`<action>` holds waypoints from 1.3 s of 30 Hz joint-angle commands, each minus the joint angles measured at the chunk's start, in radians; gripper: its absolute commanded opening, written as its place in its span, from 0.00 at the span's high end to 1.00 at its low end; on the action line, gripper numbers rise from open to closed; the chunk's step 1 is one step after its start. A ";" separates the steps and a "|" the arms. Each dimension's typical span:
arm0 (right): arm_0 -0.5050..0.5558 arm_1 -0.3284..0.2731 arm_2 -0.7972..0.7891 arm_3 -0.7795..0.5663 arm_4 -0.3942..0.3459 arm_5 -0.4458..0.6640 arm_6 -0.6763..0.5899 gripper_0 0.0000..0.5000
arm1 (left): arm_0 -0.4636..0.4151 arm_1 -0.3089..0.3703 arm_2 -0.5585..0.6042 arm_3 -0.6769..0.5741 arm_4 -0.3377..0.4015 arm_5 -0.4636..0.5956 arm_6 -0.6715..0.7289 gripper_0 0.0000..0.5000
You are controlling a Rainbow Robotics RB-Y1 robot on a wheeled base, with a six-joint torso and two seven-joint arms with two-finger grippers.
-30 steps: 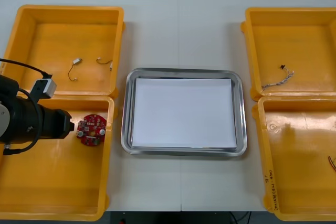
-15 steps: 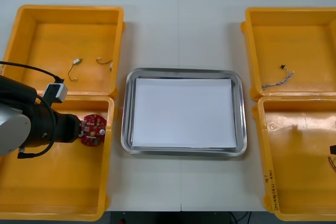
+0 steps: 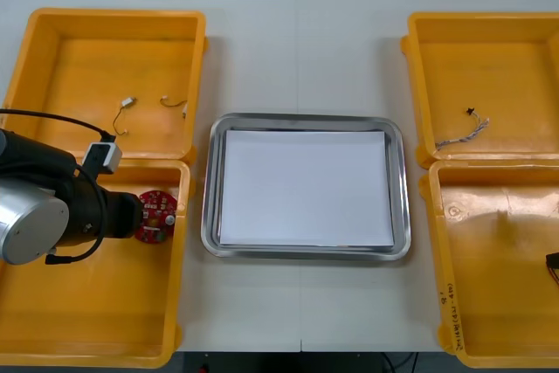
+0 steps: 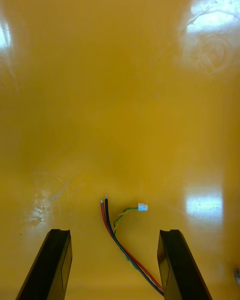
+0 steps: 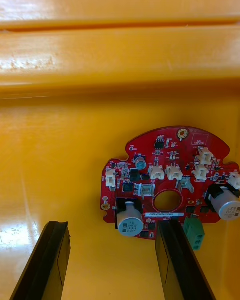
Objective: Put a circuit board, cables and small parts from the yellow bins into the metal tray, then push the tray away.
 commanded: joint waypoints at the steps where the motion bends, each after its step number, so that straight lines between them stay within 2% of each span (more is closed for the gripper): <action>1: -0.033 -0.043 0.049 0.036 -0.002 -0.040 0.018 0.00 | 0.019 -0.007 -0.034 0.017 -0.024 -0.039 0.089 0.00; 13: -0.042 -0.043 0.097 0.072 -0.007 -0.073 0.012 0.00 | 0.019 -0.004 -0.077 0.071 -0.041 -0.116 0.096 0.00; 25: -0.035 -0.044 0.097 0.081 0.013 -0.096 0.017 0.00 | 0.020 0.002 -0.082 0.076 -0.027 -0.119 0.098 0.00; 26: -0.035 -0.044 0.097 0.081 0.013 -0.096 0.017 0.07 | 0.020 0.002 -0.082 0.074 -0.027 -0.119 0.098 0.00; 27: -0.035 -0.043 0.097 0.081 0.013 -0.096 0.017 0.32 | 0.020 0.002 -0.082 0.074 -0.029 -0.119 0.099 0.00; 28: -0.035 -0.044 0.097 0.081 0.015 -0.096 0.017 0.44 | 0.019 0.002 -0.082 0.074 -0.027 -0.119 0.099 0.08; 29: -0.035 -0.043 0.097 0.081 0.015 -0.096 0.015 0.47 | 0.020 0.002 -0.082 0.074 -0.027 -0.119 0.099 0.30; 30: -0.035 -0.044 0.097 0.081 0.015 -0.096 0.017 0.50 | 0.020 0.002 -0.082 0.074 -0.029 -0.119 0.099 0.64; 31: -0.035 -0.043 0.097 0.081 0.015 -0.096 0.017 0.52 | 0.020 0.002 -0.082 0.074 -0.027 -0.119 0.099 0.78; 33: -0.035 -0.043 0.097 0.081 0.015 -0.096 0.017 0.59 | 0.020 0.002 -0.082 0.074 -0.027 -0.119 0.101 0.97; 35: -0.033 -0.043 0.097 0.081 0.015 -0.096 0.018 0.72 | 0.020 0.002 -0.082 0.074 -0.027 -0.119 0.103 0.99; 36: -0.033 -0.043 0.097 0.081 0.015 -0.097 0.020 0.84 | 0.020 0.002 -0.082 0.074 -0.027 -0.119 0.104 0.99; 37: -0.033 -0.043 0.097 0.081 0.015 -0.096 0.021 0.99 | 0.020 0.002 -0.082 0.074 -0.027 -0.119 0.104 0.99; 39: -0.033 -0.043 0.097 0.081 0.013 -0.100 0.023 1.00 | 0.020 0.002 -0.080 0.074 -0.027 -0.119 0.106 0.99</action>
